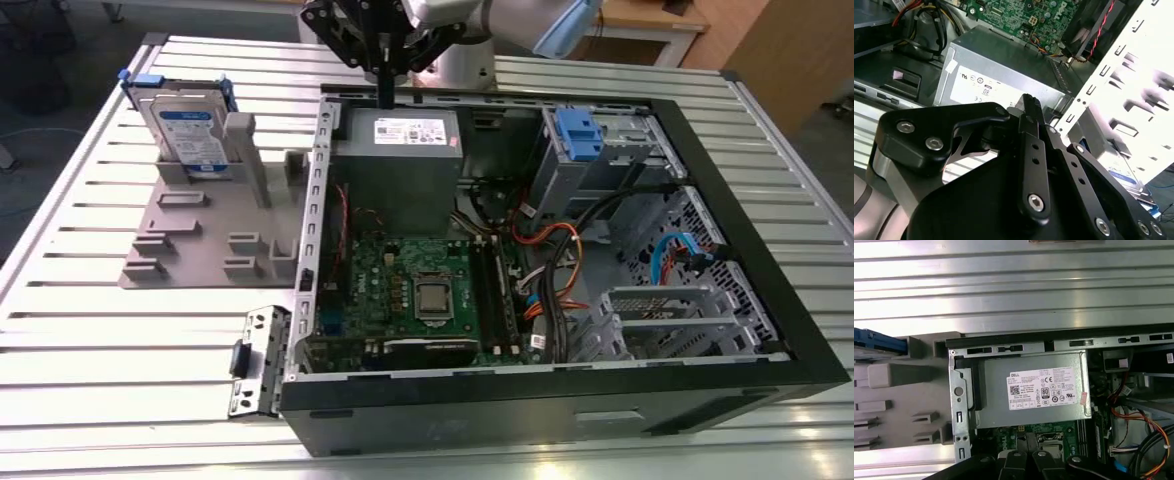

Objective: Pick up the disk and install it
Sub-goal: 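Reach for the disk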

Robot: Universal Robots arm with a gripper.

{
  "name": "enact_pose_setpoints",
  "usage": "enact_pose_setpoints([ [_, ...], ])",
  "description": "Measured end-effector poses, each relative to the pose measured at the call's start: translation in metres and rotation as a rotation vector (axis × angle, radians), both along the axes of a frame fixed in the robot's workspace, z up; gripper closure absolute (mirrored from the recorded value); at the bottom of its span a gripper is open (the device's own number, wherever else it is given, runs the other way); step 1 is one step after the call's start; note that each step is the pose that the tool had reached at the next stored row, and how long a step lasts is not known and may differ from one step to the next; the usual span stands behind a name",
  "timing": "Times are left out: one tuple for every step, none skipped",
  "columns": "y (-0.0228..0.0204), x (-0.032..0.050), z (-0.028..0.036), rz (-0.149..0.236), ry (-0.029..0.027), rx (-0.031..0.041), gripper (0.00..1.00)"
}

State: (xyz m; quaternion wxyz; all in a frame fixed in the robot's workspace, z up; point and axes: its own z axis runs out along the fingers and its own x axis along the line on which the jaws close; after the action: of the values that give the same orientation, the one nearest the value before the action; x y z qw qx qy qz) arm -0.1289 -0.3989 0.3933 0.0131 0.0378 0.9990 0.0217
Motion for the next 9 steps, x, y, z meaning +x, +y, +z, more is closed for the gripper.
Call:
enact_pose_setpoints([
  [0.0, -0.0012, 0.0, 0.0, 0.0, -0.0001, 0.9],
  [0.0, -0.0023, 0.0, 0.0, -0.0001, 0.0, 0.9],
  [0.0, -0.0034, 0.0, 0.0, -0.0001, 0.0001, 0.9],
  [0.0, -0.0044, 0.0, 0.0, -0.0001, 0.0, 0.9],
  [0.0, -0.0053, 0.0, 0.0, -0.0001, 0.0001, 0.9],
  [0.0, -0.0065, 0.0, 0.0, 0.0, 0.0, 0.9],
  [0.0, -0.0077, 0.0, 0.0, 0.0, 0.0, 0.9],
  [0.0, -0.0089, 0.0, 0.0, -0.0001, 0.0, 0.9],
  [0.0, -0.0103, 0.0, 0.0, 0.0, 0.0, 0.9],
])
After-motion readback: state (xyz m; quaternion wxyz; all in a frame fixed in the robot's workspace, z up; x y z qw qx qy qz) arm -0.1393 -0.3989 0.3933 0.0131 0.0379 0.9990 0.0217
